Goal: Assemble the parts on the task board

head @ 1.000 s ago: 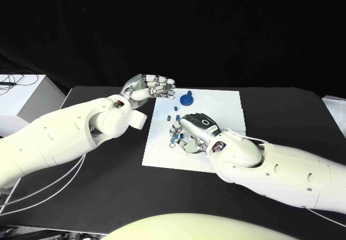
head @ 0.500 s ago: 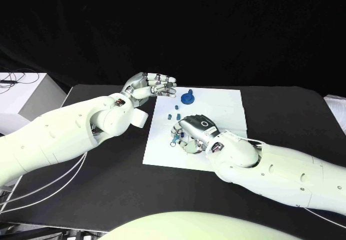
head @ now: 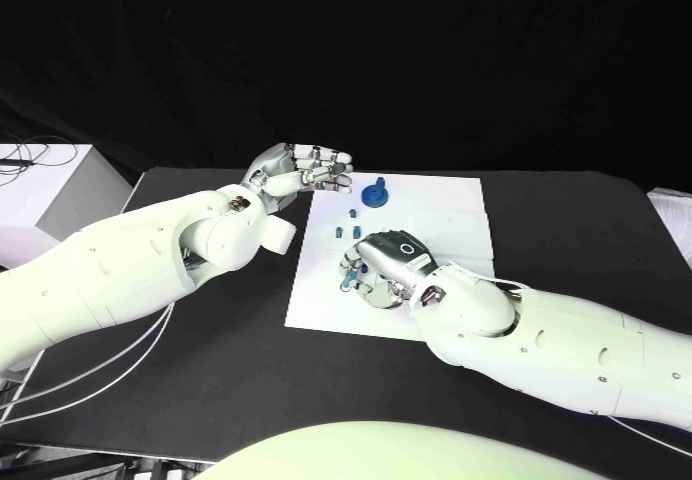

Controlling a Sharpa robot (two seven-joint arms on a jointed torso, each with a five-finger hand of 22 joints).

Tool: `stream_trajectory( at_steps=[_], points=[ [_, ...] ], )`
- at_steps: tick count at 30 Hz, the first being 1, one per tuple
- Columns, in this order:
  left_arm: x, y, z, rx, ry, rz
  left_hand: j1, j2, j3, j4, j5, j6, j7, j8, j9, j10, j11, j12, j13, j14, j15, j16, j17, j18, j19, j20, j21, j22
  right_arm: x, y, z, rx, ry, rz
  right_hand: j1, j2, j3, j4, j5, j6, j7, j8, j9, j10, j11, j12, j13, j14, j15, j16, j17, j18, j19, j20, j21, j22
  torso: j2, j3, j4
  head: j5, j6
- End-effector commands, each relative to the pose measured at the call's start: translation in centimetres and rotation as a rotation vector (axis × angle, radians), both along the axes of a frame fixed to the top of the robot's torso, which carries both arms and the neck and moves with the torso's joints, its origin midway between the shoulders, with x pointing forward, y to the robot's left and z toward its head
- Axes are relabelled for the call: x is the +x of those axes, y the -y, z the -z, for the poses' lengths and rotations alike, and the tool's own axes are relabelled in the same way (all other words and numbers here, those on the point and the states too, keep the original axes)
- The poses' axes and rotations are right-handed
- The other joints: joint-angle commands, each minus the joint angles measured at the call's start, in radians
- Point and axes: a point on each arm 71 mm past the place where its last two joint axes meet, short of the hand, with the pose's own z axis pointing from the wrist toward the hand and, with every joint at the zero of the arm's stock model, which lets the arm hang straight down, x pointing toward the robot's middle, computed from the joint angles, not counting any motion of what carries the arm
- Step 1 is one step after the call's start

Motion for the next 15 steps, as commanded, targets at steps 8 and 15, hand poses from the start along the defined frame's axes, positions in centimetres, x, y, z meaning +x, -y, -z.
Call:
stream_trajectory(
  at_steps=[8, 15],
  points=[
    [-0.1, 0.2, -0.2, -0.014, 0.01, 0.007, -0.003, 0.006, -0.003, 0.002, -0.006, -0.001, 0.007, -0.003, -0.001, -0.003, 0.0, 0.001, 0.001, 0.002, 0.005, -0.004, 0.001, 0.002, 0.006, -0.002, -0.005, -0.001, -0.1, -0.2, 0.7, -0.024, -0.003, -0.011, 0.027, 0.031, 0.006, -0.002, 0.003, 0.005, 0.003, 0.005, 0.002, 0.054, -0.044, 0.008, 0.038, 0.052, -0.004, 0.001, 0.007, -0.007, 0.019, -0.01, -0.007, 0.027, 0.0, 0.0002, 0.0001, -0.001, -0.003],
    [-0.1, 0.2, -0.2, -0.015, 0.01, 0.008, -0.003, 0.006, -0.003, 0.002, -0.006, -0.001, 0.007, -0.003, -0.001, -0.003, 0.0, 0.001, 0.001, 0.002, 0.005, -0.004, 0.001, 0.002, 0.006, -0.002, -0.005, -0.001, -0.2, -0.4, 1.1, -0.032, -0.012, -0.012, 0.027, 0.031, 0.006, -0.002, 0.003, 0.005, 0.003, 0.005, 0.002, 0.054, -0.044, 0.008, 0.038, 0.052, -0.004, 0.001, 0.007, -0.007, 0.019, -0.01, -0.007, 0.027, 0.0, 0.0006, 0.0006, -0.001, -0.004]
  ],
)
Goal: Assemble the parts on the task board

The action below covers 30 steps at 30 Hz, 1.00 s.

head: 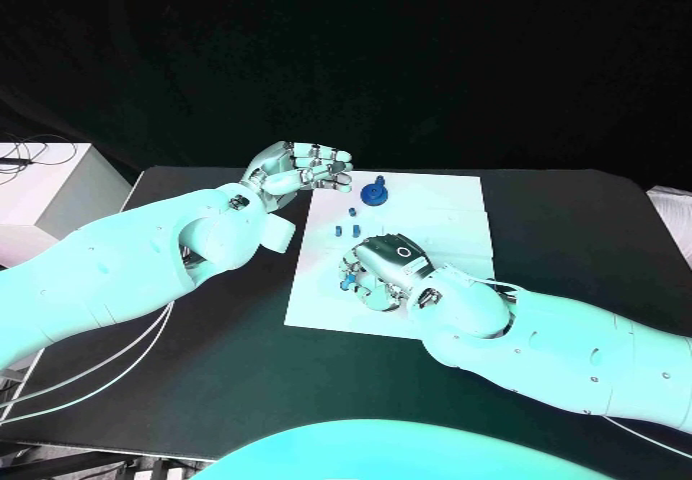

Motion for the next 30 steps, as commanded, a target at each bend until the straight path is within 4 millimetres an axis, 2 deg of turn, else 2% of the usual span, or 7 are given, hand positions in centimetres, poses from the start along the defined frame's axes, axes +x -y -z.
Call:
stream_trajectory(
  at_steps=[1, 15, 17, 21, 22, 25, 30],
  points=[
    [-0.05, 0.18, -0.14, -0.014, 0.01, 0.007, -0.003, 0.006, -0.003, 0.002, -0.006, -0.001, 0.007, -0.003, -0.001, -0.003, 0.0, 0.001, 0.002, 0.001, 0.005, -0.004, 0.001, 0.002, 0.006, -0.002, -0.005, -0.001, -0.1, -0.17, 0.22, -0.018, 0.001, -0.012, 0.025, 0.032, 0.006, -0.002, 0.003, 0.005, 0.003, 0.006, 0.001, 0.051, -0.047, 0.008, 0.038, 0.052, -0.005, 0.001, 0.007, -0.007, 0.019, -0.01, -0.006, 0.027, 0.0, 0.0003, 0.0, 0.0, 0.0],
    [-0.07, 0.12, -0.15, -0.013, 0.009, 0.007, -0.003, 0.006, -0.003, 0.002, -0.006, -0.001, 0.007, -0.003, -0.001, -0.003, 0.0, 0.001, 0.002, 0.001, 0.005, -0.004, 0.001, 0.002, 0.006, -0.002, -0.005, -0.001, 0.18, -0.24, 1.04, -0.041, -0.034, -0.023, 0.003, 0.02, 0.003, -0.002, 0.032, -0.019, 0.014, -0.003, 0.002, 0.024, -0.036, -0.011, 0.037, 0.051, 0.004, 0.001, 0.006, -0.005, 0.014, -0.005, -0.021, 0.021, 0.0, 0.0006, -0.0006, -0.002, -0.002],
    [-0.07, 0.12, -0.15, -0.013, 0.009, 0.007, -0.003, 0.006, -0.003, 0.002, -0.006, -0.001, 0.007, -0.003, -0.001, -0.003, 0.0, 0.001, 0.002, 0.001, 0.005, -0.004, 0.001, 0.002, 0.006, -0.002, -0.005, -0.001, 0.14, -0.29, 1.08, -0.035, -0.043, -0.033, -0.015, 0.004, -0.014, 0.0, 0.083, -0.049, 0.023, -0.018, -0.001, -0.002, -0.025, -0.027, 0.034, 0.051, 0.014, 0.001, 0.005, -0.001, 0.005, 0.003, -0.046, 0.009, 0.0, 0.0004, -0.0011, -0.001, -0.002],
    [-0.08, 0.13, -0.15, -0.013, 0.009, 0.008, -0.003, 0.006, -0.003, 0.002, -0.006, -0.001, 0.007, -0.003, -0.001, -0.003, 0.0, 0.001, 0.002, 0.001, 0.005, -0.004, 0.001, 0.002, 0.006, -0.002, -0.005, -0.001, 0.07, -0.3, 1.0, -0.015, -0.046, -0.043, -0.055, -0.038, -0.051, 0.02, 0.088, -0.101, 0.027, -0.049, -0.012, -0.058, -0.012, -0.033, 0.022, 0.04, 0.025, -0.024, -0.026, 0.007, -0.01, 0.014, -0.092, -0.015, 0.0, 0.0004, -0.001, -0.002, -0.001],
    [-0.08, 0.13, -0.15, -0.013, 0.009, 0.008, -0.003, 0.006, -0.003, 0.002, -0.006, -0.001, 0.007, -0.003, -0.001, -0.003, 0.0, 0.001, 0.002, 0.001, 0.005, -0.004, 0.001, 0.002, 0.006, -0.002, -0.005, -0.001, 0.04, -0.29, 0.94, -0.008, -0.045, -0.043, -0.072, -0.061, -0.092, 0.023, 0.082, -0.141, 0.026, -0.072, -0.02, -0.126, 0.0, -0.03, 0.006, 0.009, 0.034, -0.083, -0.096, 0.021, -0.043, 0.024, -0.19, -0.069, 0.0, 0.0004, -0.001, -0.002, -0.001],
    [-0.09, 0.14, -0.16, -0.013, 0.008, 0.009, -0.003, 0.006, -0.003, 0.002, -0.006, -0.001, 0.007, -0.003, -0.001, -0.003, 0.0, 0.001, 0.002, 0.001, 0.005, -0.004, 0.001, 0.002, 0.006, -0.002, -0.005, -0.001, -0.02, -0.18, 0.76, 0.013, -0.037, -0.039, -0.045, -0.057, -0.167, 0.019, 0.079, -0.179, 0.005, -0.098, -0.031, -0.19, 0.01, -0.019, -0.009, -0.018, 0.045, -0.12, -0.145, 0.035, -0.067, 0.036, -0.264, -0.11, 0.0, 0.0003, -0.0005, -0.002, -0.001],
    [-0.1, 0.11, -0.14, -0.012, 0.006, 0.01, -0.003, 0.006, -0.003, 0.002, -0.006, -0.001, 0.007, -0.003, -0.001, -0.003, 0.0, 0.001, 0.002, 0.001, 0.005, -0.004, 0.001, 0.002, 0.006, -0.002, -0.005, -0.001, 0.0, 0.13, 0.59, 0.035, -0.027, -0.026, -0.022, -0.047, -0.222, 0.029, 0.081, -0.182, 0.014, -0.106, -0.035, -0.218, 0.014, -0.005, -0.016, -0.026, 0.049, -0.126, -0.16, 0.038, -0.071, 0.041, -0.288, -0.123, 0.0, 0.0005, -0.0006, -0.001, -0.001]
  ],
)
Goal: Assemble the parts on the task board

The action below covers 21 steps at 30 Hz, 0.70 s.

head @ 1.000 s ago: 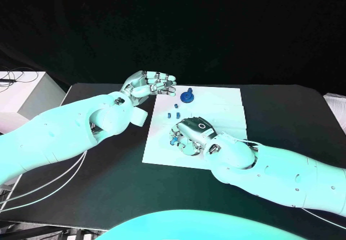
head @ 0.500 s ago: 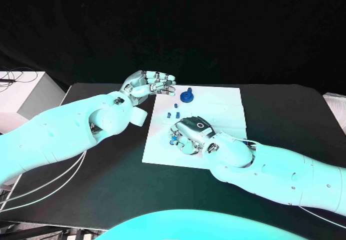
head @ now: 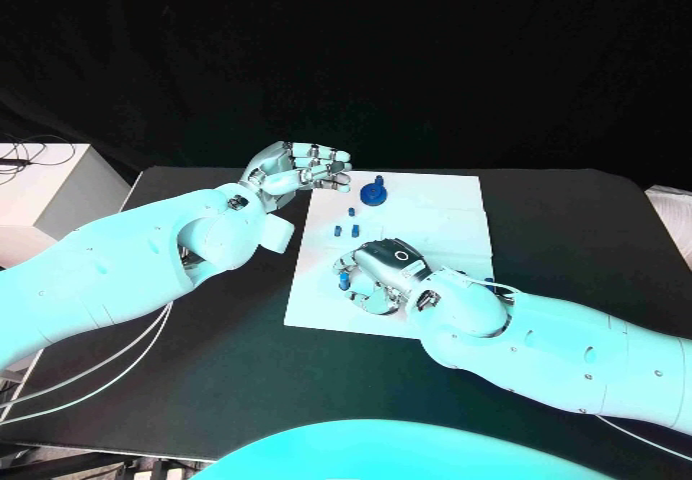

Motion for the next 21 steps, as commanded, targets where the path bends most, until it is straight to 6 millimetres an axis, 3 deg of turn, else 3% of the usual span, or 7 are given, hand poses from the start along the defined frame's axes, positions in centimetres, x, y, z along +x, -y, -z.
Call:
stream_trajectory(
  at_steps=[1, 21],
  points=[
    [-0.06, 0.13, -0.11, -0.012, 0.006, 0.011, -0.003, 0.006, -0.003, 0.002, -0.006, -0.001, 0.007, -0.003, -0.001, -0.003, 0.0, 0.001, 0.002, 0.001, 0.005, -0.004, 0.002, 0.002, 0.006, -0.001, -0.006, -0.001, -0.03, 0.13, -0.29, 0.035, 0.009, -0.001, 0.02, 0.007, -0.028, 0.007, 0.004, -0.008, 0.016, -0.008, -0.003, -0.018, 0.001, 0.011, -0.003, -0.016, 0.001, -0.012, -0.017, 0.017, -0.011, 0.004, -0.026, -0.014, 0.0, 0.0001, -0.0003, 0.002, 0.0],
    [-0.06, 0.21, -0.09, -0.012, 0.003, 0.014, -0.002, 0.006, -0.005, 0.003, -0.006, 0.0, 0.007, -0.002, -0.002, -0.004, 0.0, 0.004, 0.002, 0.004, 0.005, -0.01, 0.009, 0.002, 0.012, -0.002, -0.013, -0.007, 0.05, 0.97, -0.64, 0.091, 0.023, 0.042, 0.047, 0.025, -0.036, 0.024, 0.026, 0.003, 0.021, -0.01, -0.007, -0.024, 0.001, 0.042, -0.006, -0.015, -0.001, -0.002, -0.015, 0.016, -0.005, 0.004, -0.022, -0.01, 0.0, -0.0002, 0.0004, -0.001, 0.004]
  ],
)
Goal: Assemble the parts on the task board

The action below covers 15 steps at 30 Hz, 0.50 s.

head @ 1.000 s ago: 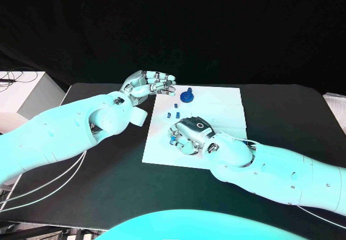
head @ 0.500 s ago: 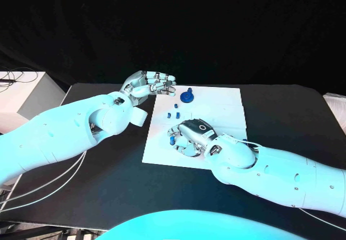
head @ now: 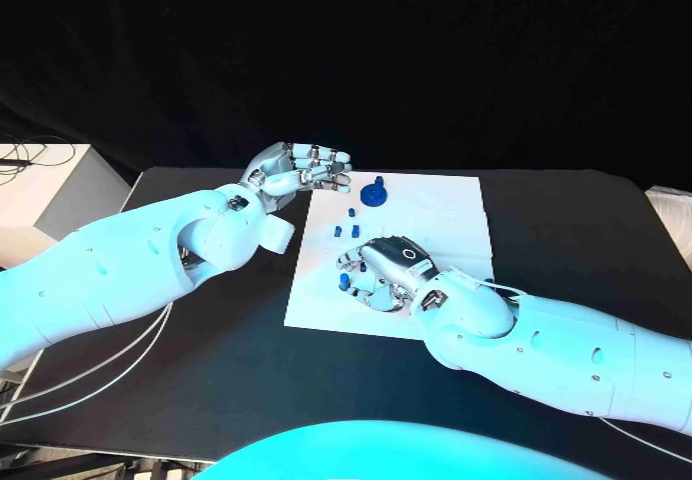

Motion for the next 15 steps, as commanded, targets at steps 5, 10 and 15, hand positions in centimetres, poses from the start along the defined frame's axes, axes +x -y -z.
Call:
stream_trajectory(
  at_steps=[5, 10, 15],
  points=[
    [0.0, 0.2, -0.1, -0.013, 0.005, 0.014, -0.002, 0.006, -0.005, 0.003, -0.006, 0.0, 0.007, -0.002, -0.001, -0.004, 0.0, 0.004, 0.001, 0.004, 0.005, -0.004, 0.001, 0.002, 0.004, 0.001, -0.003, -0.001, 0.0, 1.3, -0.9, 0.082, 0.018, 0.031, 0.017, -0.003, 0.008, 0.012, 0.025, 0.004, 0.008, -0.008, -0.004, -0.004, -0.003, 0.016, -0.003, 0.0, -0.003, 0.008, -0.001, 0.015, 0.004, -0.002, 0.008, 0.002, -0.001, 0.0002, -0.0012, -0.009, 0.009],
    [0.0, 0.2, -0.1, -0.012, 0.006, 0.01, -0.002, 0.006, -0.005, 0.004, -0.006, 0.0, 0.007, -0.002, -0.001, -0.004, 0.0, 0.004, 0.001, 0.004, 0.005, -0.004, 0.002, 0.002, 0.005, 0.001, -0.004, -0.002, 1.5, 3.8, -1.9, 0.201, -0.117, 0.089, 0.023, 0.005, 0.047, 0.03, 0.041, 0.02, 0.011, -0.005, -0.006, 0.029, -0.011, 0.053, -0.004, 0.001, -0.01, 0.009, -0.006, 0.015, 0.009, -0.007, 0.011, 0.005, -0.003, -0.0001, -0.0031, -0.02, 0.018],
    [0.1, -0.1, 0.1, -0.011, 0.006, 0.002, -0.002, 0.006, -0.005, 0.004, -0.006, 0.0, 0.007, -0.002, -0.001, -0.004, 0.0, 0.004, 0.001, 0.004, 0.005, -0.004, 0.002, 0.002, 0.005, 0.001, -0.004, -0.002, 3.8, 8.5, -3.4, 0.312, -0.334, 0.26, 0.015, 0.01, 0.074, 0.041, 0.055, 0.089, -0.009, 0.043, 0.013, 0.204, -0.055, 0.187, 0.056, 0.03, -0.043, 0.053, 0.04, 0.001, 0.041, -0.034, 0.097, 0.056, -0.007, 0.0005, -0.0065, -0.042, 0.028]
  ],
)
